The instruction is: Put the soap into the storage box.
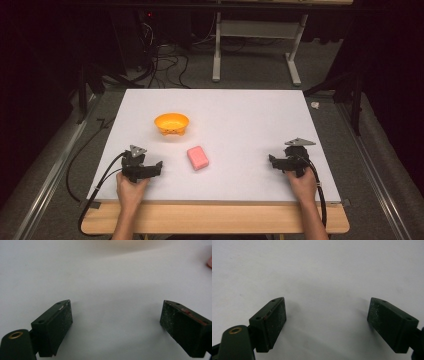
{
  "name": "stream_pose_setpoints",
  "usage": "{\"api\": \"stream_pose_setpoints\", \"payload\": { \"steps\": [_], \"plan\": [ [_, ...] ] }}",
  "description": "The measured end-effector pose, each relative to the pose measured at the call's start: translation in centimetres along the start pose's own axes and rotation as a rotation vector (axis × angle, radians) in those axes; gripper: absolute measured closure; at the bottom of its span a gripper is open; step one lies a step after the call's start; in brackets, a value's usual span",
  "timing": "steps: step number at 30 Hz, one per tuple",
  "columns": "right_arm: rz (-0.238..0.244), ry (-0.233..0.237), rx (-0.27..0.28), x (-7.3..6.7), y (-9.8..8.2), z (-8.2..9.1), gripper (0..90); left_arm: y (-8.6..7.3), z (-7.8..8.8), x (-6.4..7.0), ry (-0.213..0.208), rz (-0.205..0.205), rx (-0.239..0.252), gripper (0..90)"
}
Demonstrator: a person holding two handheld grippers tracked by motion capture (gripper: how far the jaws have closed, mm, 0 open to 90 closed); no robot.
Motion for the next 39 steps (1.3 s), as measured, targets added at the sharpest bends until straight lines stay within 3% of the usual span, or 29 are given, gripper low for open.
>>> {"api": "stream_pose_setpoints", "payload": {
  "steps": [39],
  "plan": [
    [0.002, -0.001, 0.000, 0.02, 0.00, 0.01, 16.0, 0.08, 0.05, -0.07, -0.002, 0.012, -0.004, 12.1]
  ]
}}
Point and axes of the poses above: each handheld gripper's, and its own axes: z roughly backward along the jaws, y roughly out of its top, x roughly to its right, the point moved 9 cm from there along -z, roughly forward along the jaws, and after that the axes turned 5 degrees about -y, right-handed, at the moved point
